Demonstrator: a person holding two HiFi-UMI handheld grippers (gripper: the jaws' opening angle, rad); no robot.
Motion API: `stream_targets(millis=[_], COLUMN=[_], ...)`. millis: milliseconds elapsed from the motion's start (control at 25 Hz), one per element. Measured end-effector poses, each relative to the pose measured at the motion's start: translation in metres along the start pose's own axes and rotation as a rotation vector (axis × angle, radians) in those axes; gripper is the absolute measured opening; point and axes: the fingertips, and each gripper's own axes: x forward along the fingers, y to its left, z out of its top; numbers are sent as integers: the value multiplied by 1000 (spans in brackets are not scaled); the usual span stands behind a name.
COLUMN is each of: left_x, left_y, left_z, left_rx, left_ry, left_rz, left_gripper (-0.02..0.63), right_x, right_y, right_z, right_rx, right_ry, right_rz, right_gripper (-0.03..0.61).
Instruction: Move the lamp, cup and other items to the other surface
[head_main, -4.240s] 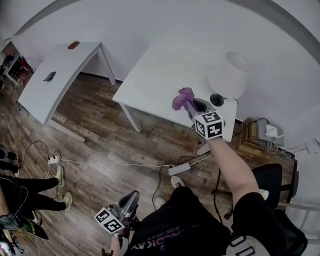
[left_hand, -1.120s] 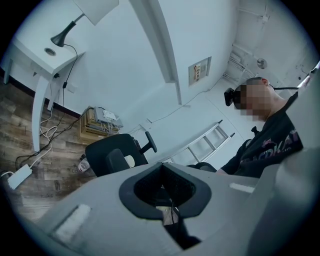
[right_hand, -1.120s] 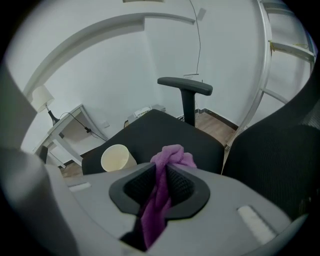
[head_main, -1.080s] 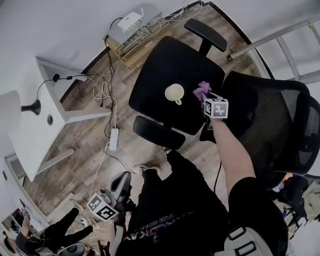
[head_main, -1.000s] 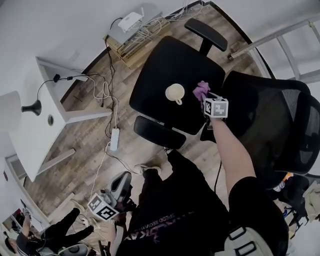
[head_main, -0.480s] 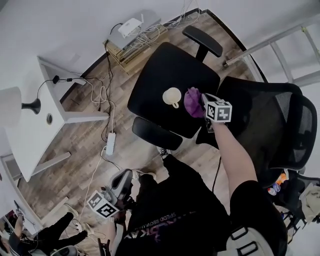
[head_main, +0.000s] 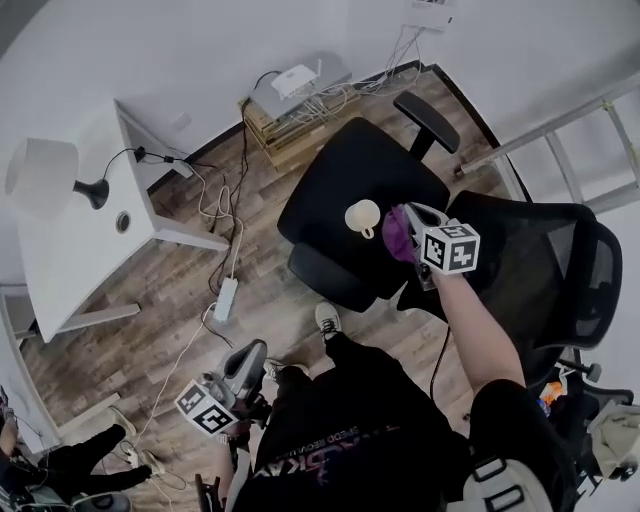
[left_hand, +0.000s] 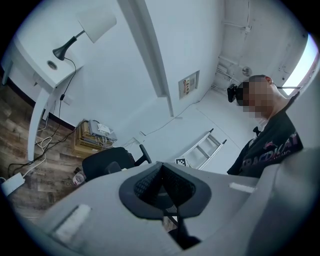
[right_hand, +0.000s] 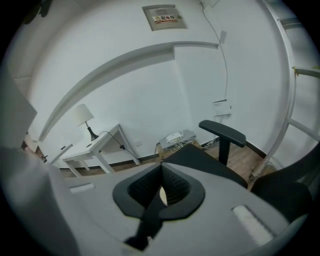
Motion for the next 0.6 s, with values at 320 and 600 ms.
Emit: stream_targets(millis=[320,600], left_x=[-33,-104], left_y=[-11,1], left_z=[5,39], left_rx=[27,45], left_ry=[-31,-126], left_rz=[-24,10], left_gripper=[-5,-5], right_x=[-42,-57], right_y=[178,319], right_z=[29,44], right_rx=[-300,-467], right_ry=[13,-14], right_rz=[376,571], right_gripper=[2,2])
